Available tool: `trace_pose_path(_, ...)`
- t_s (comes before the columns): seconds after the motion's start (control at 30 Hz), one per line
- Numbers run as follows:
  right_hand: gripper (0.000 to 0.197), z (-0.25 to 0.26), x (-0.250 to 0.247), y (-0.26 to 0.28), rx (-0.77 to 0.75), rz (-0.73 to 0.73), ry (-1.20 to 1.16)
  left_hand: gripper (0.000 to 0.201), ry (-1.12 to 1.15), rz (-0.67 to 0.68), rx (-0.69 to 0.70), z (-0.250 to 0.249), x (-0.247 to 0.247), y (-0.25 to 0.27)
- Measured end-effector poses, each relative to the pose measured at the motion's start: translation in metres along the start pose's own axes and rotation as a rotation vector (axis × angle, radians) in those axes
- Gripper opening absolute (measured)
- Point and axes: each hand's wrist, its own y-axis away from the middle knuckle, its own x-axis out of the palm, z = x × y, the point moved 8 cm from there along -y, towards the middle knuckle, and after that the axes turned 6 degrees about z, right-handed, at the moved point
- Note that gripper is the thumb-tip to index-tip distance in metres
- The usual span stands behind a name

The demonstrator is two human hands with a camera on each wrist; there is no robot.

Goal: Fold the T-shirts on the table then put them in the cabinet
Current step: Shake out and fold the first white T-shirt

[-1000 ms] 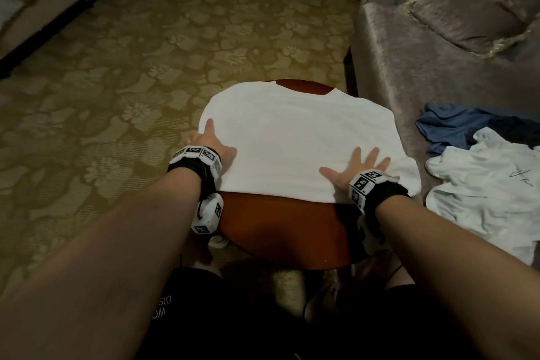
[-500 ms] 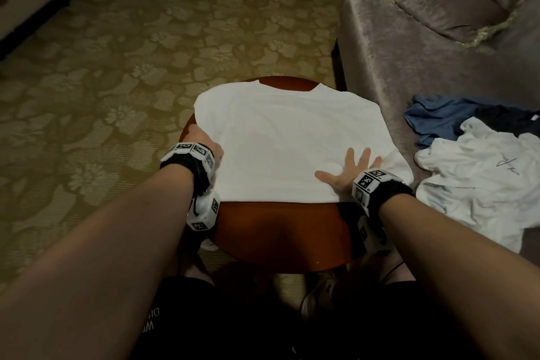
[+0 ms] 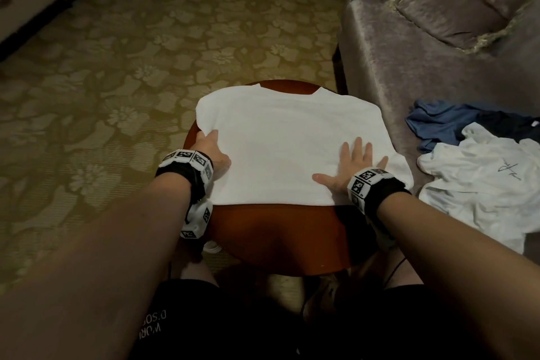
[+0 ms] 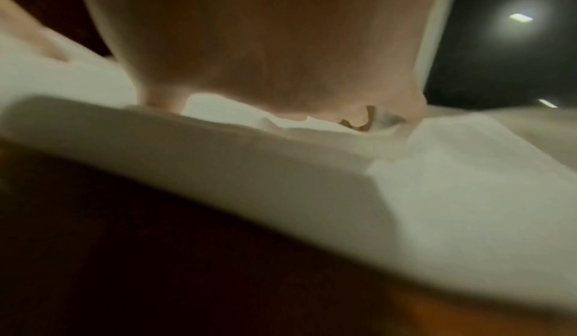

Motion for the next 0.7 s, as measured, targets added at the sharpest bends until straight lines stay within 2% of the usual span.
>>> trace_pose_path(0.17, 0.109, 0.050, 0.009, 0.001, -0.169, 0.080, 0.042, 0.051, 0.006, -0.032, -0.028, 0.021, -0.013, 0.001)
trace_pose_path(0.27, 0.107, 0.068, 0.017, 0.000, -0.184, 0.077, 0.035, 0.057, 0.085, -0.040, -0.063, 0.038, -0.019, 0.005)
trace_pose_path(0.33, 0.108, 0.075, 0.020, -0.002, -0.172, 0.092, 0.040, 0.069, 0.144, -0.030, -0.068, 0.042, -0.025, 0.009)
trace_pose_path(0.47, 0.111, 0.085, 0.011, -0.004, -0.166, 0.124, 0.051, 0.080, 0.172, -0.029, -0.011, 0.022, -0.043, 0.020)
trace_pose_path(0.5, 0.106, 0.084, 0.006, -0.004, -0.171, 0.132, 0.017, 0.078, 0.185, -0.041, 0.014, 0.013, -0.047, 0.023)
trace_pose_path(0.57, 0.082, 0.077, -0.010, -0.002, -0.196, 0.102, -0.141, 0.063, 0.185, -0.092, 0.067, -0.008, -0.057, 0.029)
trace_pose_path(0.63, 0.054, 0.055, -0.032, 0.003, -0.188, -0.025, -0.464, 0.055, 0.174, -0.128, 0.108, -0.031, -0.062, 0.034)
trace_pose_path(0.7, 0.032, 0.019, -0.053, 0.011, -0.121, -0.216, -0.653, 0.061, 0.134, -0.155, 0.138, -0.054, -0.065, 0.039)
